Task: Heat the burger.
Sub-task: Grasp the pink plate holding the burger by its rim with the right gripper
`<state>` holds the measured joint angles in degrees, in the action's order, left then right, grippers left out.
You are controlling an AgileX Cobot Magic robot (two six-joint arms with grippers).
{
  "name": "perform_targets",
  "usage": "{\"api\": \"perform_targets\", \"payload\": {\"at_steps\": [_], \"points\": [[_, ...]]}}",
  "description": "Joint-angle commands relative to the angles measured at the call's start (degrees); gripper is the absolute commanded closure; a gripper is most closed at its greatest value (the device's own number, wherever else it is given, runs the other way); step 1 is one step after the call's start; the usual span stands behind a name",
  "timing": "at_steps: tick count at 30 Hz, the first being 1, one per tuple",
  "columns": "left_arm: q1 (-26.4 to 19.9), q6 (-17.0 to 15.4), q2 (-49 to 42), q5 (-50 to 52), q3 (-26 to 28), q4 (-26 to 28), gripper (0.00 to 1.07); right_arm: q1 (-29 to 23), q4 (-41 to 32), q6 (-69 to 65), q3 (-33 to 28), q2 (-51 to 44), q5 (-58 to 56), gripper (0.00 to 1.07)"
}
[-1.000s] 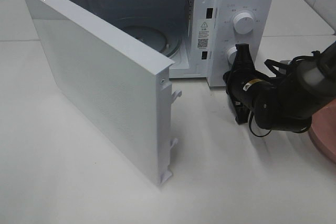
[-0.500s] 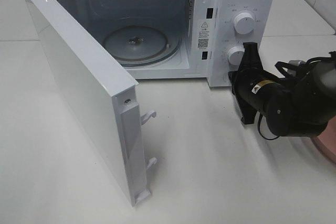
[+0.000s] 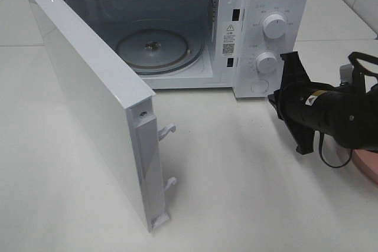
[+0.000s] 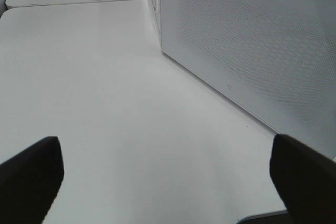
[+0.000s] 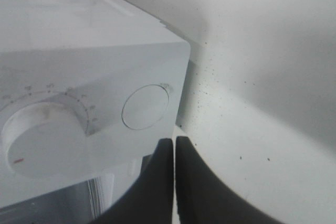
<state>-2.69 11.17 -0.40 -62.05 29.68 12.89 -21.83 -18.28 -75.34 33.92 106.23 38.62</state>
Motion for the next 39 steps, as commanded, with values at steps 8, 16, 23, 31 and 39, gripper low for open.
{"api": "perform_targets", "payload": {"at_steps": [8, 16, 23, 31, 39], "points": [[-0.2, -0.2, -0.7, 0.8, 0.0, -0.1, 0.06, 0.3, 0.1, 24.6, 0.0, -11.1, -14.3, 1.05], [-0.2, -0.2, -0.7, 0.8, 0.0, -0.1, 0.06, 0.3, 0.2, 41.8, 0.1, -16.4, -23.8, 1.04], [-0.2, -0.2, -0.7, 0.8, 0.0, -0.1, 0.06, 0.3, 1.2, 64.3, 5.6, -19.5, -41.5, 1.03], [-0.2, -0.2, -0.7, 0.8, 0.0, -0.1, 0.06, 0.3, 15.5, 67.4, 11.1, -19.5, -58.0, 1.03], [-0.2, -0.2, -0.7, 0.8, 0.0, -0.1, 0.06, 0.3, 27.6, 67.4, 16.7, -19.5, -75.3, 1.0]]}}
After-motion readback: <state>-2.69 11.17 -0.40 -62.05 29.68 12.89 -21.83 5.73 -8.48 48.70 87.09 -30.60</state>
